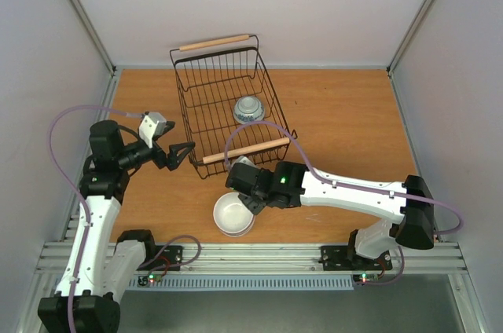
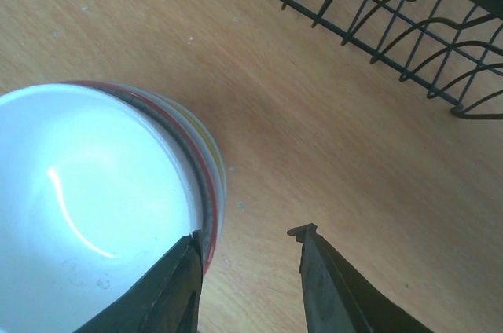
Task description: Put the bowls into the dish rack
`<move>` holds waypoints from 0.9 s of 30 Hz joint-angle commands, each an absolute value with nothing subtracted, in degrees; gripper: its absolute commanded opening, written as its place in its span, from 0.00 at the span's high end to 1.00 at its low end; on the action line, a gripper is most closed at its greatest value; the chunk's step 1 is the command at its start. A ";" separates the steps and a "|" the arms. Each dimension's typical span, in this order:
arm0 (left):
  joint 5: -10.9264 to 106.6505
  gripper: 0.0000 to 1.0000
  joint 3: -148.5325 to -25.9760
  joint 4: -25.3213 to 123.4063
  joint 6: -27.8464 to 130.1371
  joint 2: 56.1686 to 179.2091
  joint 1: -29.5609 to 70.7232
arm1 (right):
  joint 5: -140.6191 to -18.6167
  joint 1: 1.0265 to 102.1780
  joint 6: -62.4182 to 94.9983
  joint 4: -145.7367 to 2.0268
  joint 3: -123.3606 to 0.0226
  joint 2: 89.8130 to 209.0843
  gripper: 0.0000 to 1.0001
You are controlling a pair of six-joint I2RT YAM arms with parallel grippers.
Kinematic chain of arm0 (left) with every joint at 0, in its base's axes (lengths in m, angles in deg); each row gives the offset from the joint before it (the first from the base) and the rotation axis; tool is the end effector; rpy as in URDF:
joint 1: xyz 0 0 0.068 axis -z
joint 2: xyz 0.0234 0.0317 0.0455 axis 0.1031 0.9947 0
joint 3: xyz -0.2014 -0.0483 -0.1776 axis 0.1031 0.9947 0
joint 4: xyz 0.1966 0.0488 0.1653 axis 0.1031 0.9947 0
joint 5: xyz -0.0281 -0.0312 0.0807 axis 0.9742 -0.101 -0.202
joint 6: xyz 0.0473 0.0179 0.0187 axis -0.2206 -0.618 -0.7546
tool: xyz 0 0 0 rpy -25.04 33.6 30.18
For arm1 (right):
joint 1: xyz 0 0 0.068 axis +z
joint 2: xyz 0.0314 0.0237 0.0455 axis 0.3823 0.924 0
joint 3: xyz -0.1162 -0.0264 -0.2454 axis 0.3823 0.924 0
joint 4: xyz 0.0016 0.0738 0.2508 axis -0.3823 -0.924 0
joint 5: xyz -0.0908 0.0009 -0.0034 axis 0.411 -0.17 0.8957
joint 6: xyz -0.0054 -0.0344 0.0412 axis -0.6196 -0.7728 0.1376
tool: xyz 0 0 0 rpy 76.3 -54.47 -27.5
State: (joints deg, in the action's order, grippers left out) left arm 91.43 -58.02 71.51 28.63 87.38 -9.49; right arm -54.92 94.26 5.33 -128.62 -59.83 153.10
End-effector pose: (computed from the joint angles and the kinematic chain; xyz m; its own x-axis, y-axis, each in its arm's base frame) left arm 0.1709 -0.0174 0.3144 -0.2452 0.1022 -0.9641 0.7464 0.6545 -0.1205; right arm 0.0998 0.2698 0.2884 -0.2265 -0.9093 -0.3491 -0.8929 0.3371 -0.2986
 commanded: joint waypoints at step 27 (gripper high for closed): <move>92.16 0.01 -57.71 70.39 28.14 87.52 -9.76 | -58.06 96.39 9.39 -122.44 -56.69 156.69 0.88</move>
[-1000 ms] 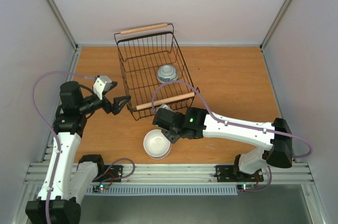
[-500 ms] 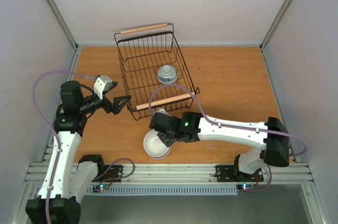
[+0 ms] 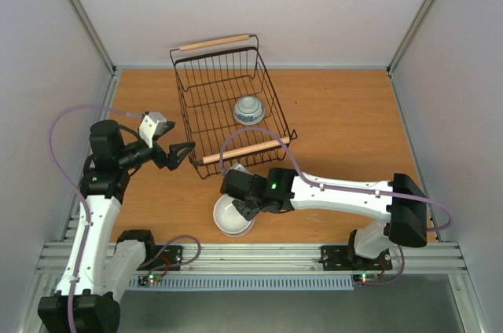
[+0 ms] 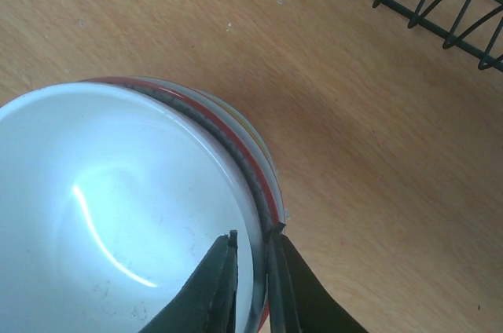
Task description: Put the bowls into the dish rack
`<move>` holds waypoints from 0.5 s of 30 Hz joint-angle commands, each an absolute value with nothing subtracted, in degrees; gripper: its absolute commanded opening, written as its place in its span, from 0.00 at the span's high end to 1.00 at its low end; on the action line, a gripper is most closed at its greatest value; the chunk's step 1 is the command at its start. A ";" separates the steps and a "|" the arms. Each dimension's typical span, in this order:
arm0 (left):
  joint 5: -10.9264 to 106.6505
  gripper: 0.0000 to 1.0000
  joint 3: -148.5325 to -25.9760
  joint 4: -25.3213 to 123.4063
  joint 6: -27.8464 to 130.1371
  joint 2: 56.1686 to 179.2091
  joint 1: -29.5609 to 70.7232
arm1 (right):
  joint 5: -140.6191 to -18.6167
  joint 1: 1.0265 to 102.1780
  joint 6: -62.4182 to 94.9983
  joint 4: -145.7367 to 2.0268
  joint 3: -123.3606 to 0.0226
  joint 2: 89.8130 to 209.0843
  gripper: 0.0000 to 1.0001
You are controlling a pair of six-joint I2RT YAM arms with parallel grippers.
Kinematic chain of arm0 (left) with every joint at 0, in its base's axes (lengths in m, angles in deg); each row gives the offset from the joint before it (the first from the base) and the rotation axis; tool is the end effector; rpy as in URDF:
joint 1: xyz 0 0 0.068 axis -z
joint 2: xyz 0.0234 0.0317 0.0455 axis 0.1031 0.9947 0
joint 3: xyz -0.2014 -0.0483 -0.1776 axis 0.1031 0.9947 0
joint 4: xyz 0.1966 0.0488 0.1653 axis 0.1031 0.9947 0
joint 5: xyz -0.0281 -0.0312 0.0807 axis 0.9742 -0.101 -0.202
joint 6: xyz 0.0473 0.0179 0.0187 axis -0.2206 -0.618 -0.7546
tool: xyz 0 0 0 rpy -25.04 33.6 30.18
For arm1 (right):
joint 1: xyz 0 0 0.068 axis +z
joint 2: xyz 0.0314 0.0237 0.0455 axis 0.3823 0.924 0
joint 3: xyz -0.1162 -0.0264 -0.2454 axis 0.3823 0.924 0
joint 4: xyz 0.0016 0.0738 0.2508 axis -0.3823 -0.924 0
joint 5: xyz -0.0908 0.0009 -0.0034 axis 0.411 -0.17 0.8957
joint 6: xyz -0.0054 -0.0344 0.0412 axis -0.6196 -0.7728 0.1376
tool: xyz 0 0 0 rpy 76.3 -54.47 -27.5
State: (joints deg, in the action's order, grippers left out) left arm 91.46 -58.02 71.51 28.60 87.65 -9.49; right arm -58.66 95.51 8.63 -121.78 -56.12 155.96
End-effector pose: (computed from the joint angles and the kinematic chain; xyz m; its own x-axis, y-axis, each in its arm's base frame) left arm 0.1718 -0.0173 0.3137 -0.2493 0.1021 -0.9630 0.7463 0.6540 -0.1238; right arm 0.0957 0.2856 0.2600 -0.2573 -0.8923 -0.3710 -0.9095 0.3533 -0.2191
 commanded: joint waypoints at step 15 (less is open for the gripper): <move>93.20 0.01 -58.34 71.54 28.14 86.92 -9.77 | -56.06 97.98 6.64 -127.09 -61.29 152.68 0.99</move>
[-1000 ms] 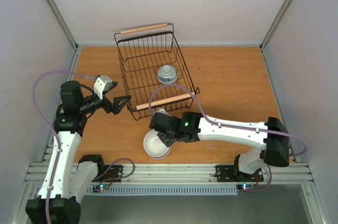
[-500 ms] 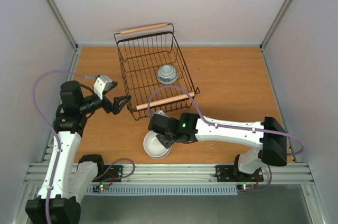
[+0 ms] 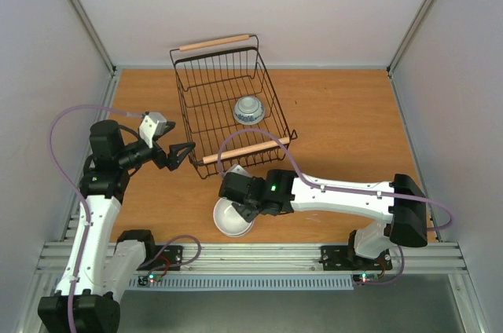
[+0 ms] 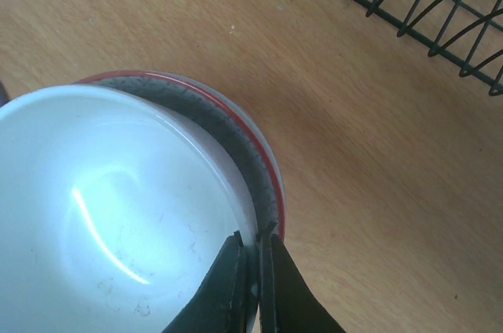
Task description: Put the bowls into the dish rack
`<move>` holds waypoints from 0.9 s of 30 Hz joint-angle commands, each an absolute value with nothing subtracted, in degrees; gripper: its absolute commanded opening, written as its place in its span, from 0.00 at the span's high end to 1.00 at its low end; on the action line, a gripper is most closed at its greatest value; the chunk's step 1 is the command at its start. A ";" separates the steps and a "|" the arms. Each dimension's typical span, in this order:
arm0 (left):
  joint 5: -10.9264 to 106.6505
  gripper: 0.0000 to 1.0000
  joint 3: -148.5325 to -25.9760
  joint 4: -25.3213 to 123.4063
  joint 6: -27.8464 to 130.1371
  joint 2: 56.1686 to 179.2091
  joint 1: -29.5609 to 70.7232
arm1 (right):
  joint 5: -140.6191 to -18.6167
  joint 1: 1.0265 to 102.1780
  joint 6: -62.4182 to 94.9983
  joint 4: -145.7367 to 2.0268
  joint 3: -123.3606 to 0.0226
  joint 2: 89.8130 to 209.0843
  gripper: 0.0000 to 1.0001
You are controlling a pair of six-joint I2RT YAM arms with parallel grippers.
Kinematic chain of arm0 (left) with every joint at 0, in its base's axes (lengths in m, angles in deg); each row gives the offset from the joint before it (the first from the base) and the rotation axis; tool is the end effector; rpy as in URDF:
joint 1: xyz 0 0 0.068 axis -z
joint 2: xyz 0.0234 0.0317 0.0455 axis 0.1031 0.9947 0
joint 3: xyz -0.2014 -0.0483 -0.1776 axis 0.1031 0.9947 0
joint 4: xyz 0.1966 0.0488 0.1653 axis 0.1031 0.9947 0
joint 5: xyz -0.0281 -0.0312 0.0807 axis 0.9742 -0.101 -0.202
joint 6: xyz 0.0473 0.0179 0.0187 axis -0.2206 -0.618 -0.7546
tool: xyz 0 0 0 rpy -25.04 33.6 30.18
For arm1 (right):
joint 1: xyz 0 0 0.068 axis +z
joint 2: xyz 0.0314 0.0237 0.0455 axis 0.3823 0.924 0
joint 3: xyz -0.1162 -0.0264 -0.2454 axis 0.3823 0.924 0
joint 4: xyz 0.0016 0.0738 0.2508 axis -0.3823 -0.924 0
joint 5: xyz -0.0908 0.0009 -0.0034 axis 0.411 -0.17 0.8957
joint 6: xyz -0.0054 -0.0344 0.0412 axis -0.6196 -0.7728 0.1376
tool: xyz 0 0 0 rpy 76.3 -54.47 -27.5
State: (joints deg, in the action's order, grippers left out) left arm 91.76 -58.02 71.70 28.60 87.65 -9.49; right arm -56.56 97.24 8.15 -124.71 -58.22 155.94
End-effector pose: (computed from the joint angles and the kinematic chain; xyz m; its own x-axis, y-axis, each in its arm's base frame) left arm 0.1716 -0.0175 0.3135 -0.2519 0.1012 -0.9625 0.7490 0.6501 -0.1277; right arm 0.0879 0.2869 0.2691 -0.2241 -0.9075 -0.3552 -0.9103 0.3251 -0.2562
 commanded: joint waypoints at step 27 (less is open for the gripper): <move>106.78 0.06 -76.07 109.24 8.87 96.17 -9.52 | -47.41 92.44 -13.04 -133.38 -97.32 167.17 0.99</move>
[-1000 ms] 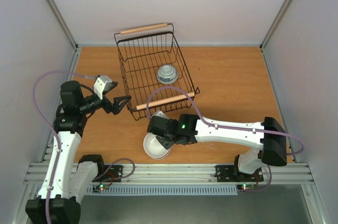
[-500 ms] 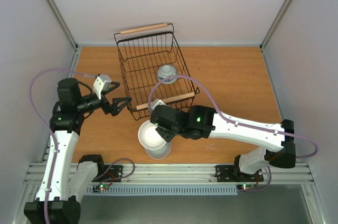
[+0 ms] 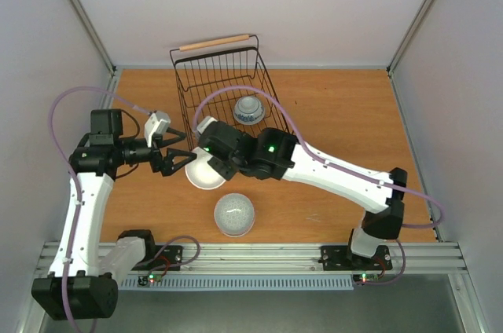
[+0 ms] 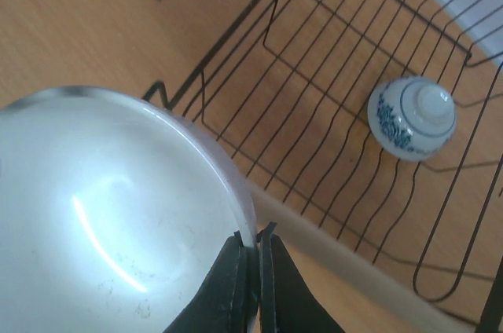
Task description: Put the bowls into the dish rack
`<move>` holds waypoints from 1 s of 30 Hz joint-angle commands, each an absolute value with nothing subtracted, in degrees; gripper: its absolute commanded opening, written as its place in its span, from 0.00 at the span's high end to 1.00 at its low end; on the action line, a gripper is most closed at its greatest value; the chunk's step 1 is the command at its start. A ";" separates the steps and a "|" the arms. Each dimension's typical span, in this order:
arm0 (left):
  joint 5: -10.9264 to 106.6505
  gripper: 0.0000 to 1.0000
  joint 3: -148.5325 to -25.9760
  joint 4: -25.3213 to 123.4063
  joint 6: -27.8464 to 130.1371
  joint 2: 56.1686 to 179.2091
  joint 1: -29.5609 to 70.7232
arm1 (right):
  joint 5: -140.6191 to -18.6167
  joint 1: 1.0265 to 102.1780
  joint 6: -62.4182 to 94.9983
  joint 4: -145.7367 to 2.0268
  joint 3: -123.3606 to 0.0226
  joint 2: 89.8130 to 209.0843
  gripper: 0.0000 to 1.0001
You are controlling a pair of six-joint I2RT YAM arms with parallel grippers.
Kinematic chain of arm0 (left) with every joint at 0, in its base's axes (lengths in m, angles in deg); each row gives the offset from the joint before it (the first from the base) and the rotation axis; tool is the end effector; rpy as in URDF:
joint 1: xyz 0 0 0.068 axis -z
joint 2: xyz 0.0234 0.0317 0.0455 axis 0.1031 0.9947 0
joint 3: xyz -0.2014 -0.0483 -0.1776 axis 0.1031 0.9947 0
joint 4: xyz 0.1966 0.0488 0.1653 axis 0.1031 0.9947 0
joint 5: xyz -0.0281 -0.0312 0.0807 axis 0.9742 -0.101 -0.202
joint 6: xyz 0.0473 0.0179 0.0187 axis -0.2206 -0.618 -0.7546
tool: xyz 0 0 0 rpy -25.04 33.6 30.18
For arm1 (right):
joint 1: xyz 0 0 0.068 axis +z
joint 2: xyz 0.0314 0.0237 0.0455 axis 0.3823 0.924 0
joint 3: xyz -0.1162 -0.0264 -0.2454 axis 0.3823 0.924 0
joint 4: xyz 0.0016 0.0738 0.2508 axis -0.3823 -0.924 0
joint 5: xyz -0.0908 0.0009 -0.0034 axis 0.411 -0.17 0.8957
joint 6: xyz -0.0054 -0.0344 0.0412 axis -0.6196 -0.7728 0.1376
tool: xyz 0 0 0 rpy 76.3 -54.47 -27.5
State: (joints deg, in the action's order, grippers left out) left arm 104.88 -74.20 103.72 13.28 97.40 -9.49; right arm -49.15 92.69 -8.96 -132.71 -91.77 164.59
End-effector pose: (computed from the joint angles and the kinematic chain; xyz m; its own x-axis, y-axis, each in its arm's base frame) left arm 0.1698 -0.0218 0.3403 -0.4169 0.1595 -0.8948 0.8459 0.4284 -0.3177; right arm 0.1301 0.3209 0.3915 -0.0043 -0.8727 -0.4883 -0.8302 0.2753 -0.4847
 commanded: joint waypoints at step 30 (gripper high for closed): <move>94.07 1.00 -75.39 107.36 6.90 90.38 -6.88 | -72.11 84.46 -5.40 -115.17 -81.25 154.05 0.31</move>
